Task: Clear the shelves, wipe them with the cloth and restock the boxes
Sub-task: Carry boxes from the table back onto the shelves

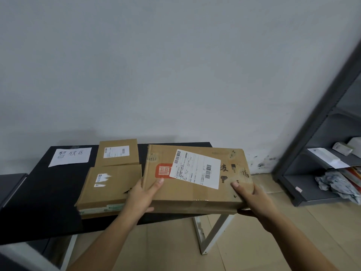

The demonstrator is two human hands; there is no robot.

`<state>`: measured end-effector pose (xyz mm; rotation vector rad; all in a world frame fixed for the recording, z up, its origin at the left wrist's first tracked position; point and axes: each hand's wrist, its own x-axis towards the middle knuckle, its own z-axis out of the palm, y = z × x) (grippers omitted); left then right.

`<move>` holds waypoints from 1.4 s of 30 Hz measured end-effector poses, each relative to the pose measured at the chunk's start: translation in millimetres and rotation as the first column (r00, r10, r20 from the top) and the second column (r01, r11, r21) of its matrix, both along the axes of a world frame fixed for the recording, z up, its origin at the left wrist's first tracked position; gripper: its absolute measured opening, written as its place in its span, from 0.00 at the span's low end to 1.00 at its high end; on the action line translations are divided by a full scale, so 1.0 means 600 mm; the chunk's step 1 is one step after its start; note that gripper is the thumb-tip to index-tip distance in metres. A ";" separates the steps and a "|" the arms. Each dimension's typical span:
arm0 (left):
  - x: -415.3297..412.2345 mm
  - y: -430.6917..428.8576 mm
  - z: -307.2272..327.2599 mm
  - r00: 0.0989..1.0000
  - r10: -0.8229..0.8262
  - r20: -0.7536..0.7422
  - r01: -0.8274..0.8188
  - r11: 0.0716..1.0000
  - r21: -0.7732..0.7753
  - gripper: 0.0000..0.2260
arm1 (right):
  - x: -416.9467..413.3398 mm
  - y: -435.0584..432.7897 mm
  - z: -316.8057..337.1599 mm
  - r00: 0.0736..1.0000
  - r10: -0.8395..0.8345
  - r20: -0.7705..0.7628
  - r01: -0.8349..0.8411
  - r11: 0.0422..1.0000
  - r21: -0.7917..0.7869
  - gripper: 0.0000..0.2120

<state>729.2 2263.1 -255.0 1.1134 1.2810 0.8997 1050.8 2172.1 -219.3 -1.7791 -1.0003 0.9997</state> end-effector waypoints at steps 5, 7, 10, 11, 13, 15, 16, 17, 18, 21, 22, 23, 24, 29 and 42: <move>0.012 0.077 0.000 0.999 -0.034 0.026 0.034 0.999 0.013 0.21 | 0.013 0.074 0.005 1.000 0.021 0.016 -0.021 1.000 -0.003 0.24; 0.020 0.108 -0.003 0.999 -0.033 0.036 0.033 0.999 0.007 0.21 | 0.024 0.106 0.002 1.000 0.027 0.011 -0.027 1.000 -0.012 0.22; 0.027 0.153 -0.012 1.000 -0.024 0.013 0.024 1.000 0.004 0.22 | 0.036 0.161 0.000 0.999 0.036 -0.001 -0.036 0.999 -0.025 0.19; 0.031 0.171 -0.013 1.000 -0.019 0.001 0.019 1.000 0.007 0.23 | 0.040 0.181 0.000 0.999 0.043 -0.005 -0.043 0.999 -0.022 0.19; 0.041 0.208 -0.016 1.000 -0.005 -0.021 0.005 1.000 0.015 0.25 | 0.051 0.225 -0.006 0.998 0.054 -0.011 -0.054 0.998 -0.016 0.20; 0.055 0.241 -0.017 0.999 0.015 -0.044 -0.014 1.000 0.010 0.27 | 0.065 0.272 -0.018 0.998 0.057 -0.023 -0.057 0.998 -0.019 0.20; 0.061 0.257 -0.018 0.999 0.024 -0.044 -0.024 1.000 0.002 0.27 | 0.072 0.296 -0.024 0.998 0.059 -0.031 -0.060 0.998 -0.020 0.19; 0.067 0.275 -0.021 0.999 0.031 -0.038 -0.031 1.000 -0.001 0.28 | 0.080 0.323 -0.029 0.997 0.062 -0.041 -0.063 0.998 -0.023 0.18; 0.073 0.293 -0.022 0.999 0.038 -0.033 -0.038 0.999 -0.004 0.30 | 0.088 0.352 -0.035 0.996 0.069 -0.049 -0.070 0.997 -0.025 0.19; 0.091 0.349 -0.036 0.996 0.092 -0.016 -0.093 0.995 -0.043 0.37 | 0.112 0.431 -0.058 0.991 0.106 -0.081 -0.109 0.993 -0.034 0.22; 0.099 0.367 -0.042 0.994 0.113 -0.008 -0.113 0.992 -0.060 0.35 | 0.122 0.456 -0.067 0.989 0.115 -0.089 -0.119 0.992 -0.041 0.22; 0.106 0.383 -0.050 0.992 0.129 0.001 -0.128 0.989 -0.077 0.33 | 0.132 0.481 -0.075 0.987 0.121 -0.102 -0.127 0.991 -0.052 0.22; 0.114 0.400 -0.058 0.990 0.139 0.007 -0.138 0.987 -0.087 0.31 | 0.141 0.506 -0.083 0.985 0.128 -0.117 -0.136 0.989 -0.061 0.22; 0.139 0.478 -0.088 0.973 0.231 -0.005 -0.230 0.965 -0.123 0.29 | 0.167 0.620 -0.112 0.972 0.172 -0.157 -0.186 0.979 -0.080 0.21; 0.151 0.608 -0.146 0.949 0.302 -0.090 -0.314 0.925 -0.214 0.24 | 0.167 0.780 -0.225 0.960 0.193 -0.203 -0.232 0.955 -0.187 0.27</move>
